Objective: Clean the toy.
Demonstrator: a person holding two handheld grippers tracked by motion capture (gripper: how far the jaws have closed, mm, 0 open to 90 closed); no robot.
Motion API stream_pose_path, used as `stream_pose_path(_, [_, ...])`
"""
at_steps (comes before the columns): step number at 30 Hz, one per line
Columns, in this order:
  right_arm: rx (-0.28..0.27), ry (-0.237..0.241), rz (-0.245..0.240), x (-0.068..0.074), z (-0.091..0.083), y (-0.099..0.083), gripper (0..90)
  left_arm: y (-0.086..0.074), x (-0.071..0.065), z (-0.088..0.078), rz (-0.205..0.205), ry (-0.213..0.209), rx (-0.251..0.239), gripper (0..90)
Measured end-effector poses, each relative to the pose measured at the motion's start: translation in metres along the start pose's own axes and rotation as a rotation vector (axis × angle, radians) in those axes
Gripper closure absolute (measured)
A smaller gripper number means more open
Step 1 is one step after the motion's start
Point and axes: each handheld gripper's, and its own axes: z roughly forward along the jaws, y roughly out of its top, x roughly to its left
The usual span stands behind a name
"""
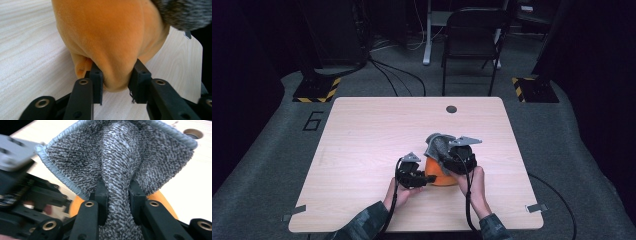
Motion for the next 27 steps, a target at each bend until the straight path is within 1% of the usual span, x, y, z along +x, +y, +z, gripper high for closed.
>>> stream_pose_path(1, [-0.001,0.002,0.006,-0.002,0.001,-0.001,74.4,0.000,0.000,0.001,0.005,0.002,-0.006,64.5])
stream_pose_path(2, [-0.001,0.003,0.009,-0.005,0.001,-0.003,74.5,0.000,0.000,0.001,0.020,0.003,-0.001,64.2])
stream_pose_path(3, [0.002,-0.003,0.000,-0.007,0.002,-0.004,74.5,0.000,0.000,0.001,0.030,0.007,-0.001,64.2])
stream_pose_path(4, [0.003,-0.004,0.004,-0.008,0.002,-0.005,74.5,-0.001,0.000,0.002,0.041,0.016,-0.007,64.2])
stream_pose_path(5, [0.005,-0.006,-0.004,-0.009,0.003,-0.006,74.5,-0.001,0.000,0.003,0.045,0.013,-0.004,64.5])
stream_pose_path(6, [0.006,-0.007,0.005,-0.009,0.004,-0.007,74.5,-0.001,-0.001,0.003,0.058,0.024,-0.006,64.8])
stream_pose_path(8, [0.004,-0.014,-0.012,-0.012,0.003,-0.008,74.3,-0.001,-0.001,0.003,0.067,0.027,-0.010,65.9])
stream_pose_path(9, [0.005,-0.022,-0.010,-0.013,0.002,-0.008,74.3,-0.001,-0.001,0.004,0.065,0.027,-0.010,66.3])
stream_pose_path(10, [0.002,-0.028,-0.019,-0.015,0.001,-0.009,74.1,-0.001,-0.001,0.004,0.067,0.026,-0.012,66.9])
stream_pose_path(12, [0.002,-0.031,-0.001,-0.019,-0.002,-0.010,74.1,-0.002,-0.001,0.004,0.052,0.015,-0.012,67.5])
stream_pose_path(16, [0.003,-0.045,0.022,-0.031,-0.009,-0.015,74.1,-0.002,-0.001,0.004,0.054,0.013,-0.012,68.2])
stream_pose_path(17, [0.003,-0.052,0.026,-0.035,-0.011,-0.016,74.1,-0.002,-0.001,0.004,0.055,0.012,-0.011,68.2])
stream_pose_path(19, [0.010,-0.082,0.030,-0.042,-0.014,-0.019,74.1,-0.001,-0.001,0.005,0.058,0.017,-0.012,68.2])
stream_pose_path(22, [0.035,-0.114,0.069,-0.056,-0.015,-0.028,74.2,-0.001,-0.001,0.005,0.062,0.015,-0.008,68.1])
stream_pose_path(23, [0.040,-0.105,0.084,-0.060,-0.015,-0.031,74.2,-0.001,-0.002,0.005,0.067,0.013,-0.007,68.0])
stream_pose_path(25, [0.042,-0.070,0.131,-0.070,-0.013,-0.037,74.1,-0.001,-0.003,0.005,0.080,0.018,-0.003,68.0])
stream_pose_path(26, [0.047,-0.070,0.141,-0.071,-0.013,-0.037,74.1,-0.001,-0.003,0.005,0.080,0.025,-0.008,68.0])
stream_pose_path(27, [0.051,-0.079,0.129,-0.072,-0.013,-0.037,74.1,-0.001,-0.003,0.005,0.075,0.017,-0.004,68.0])
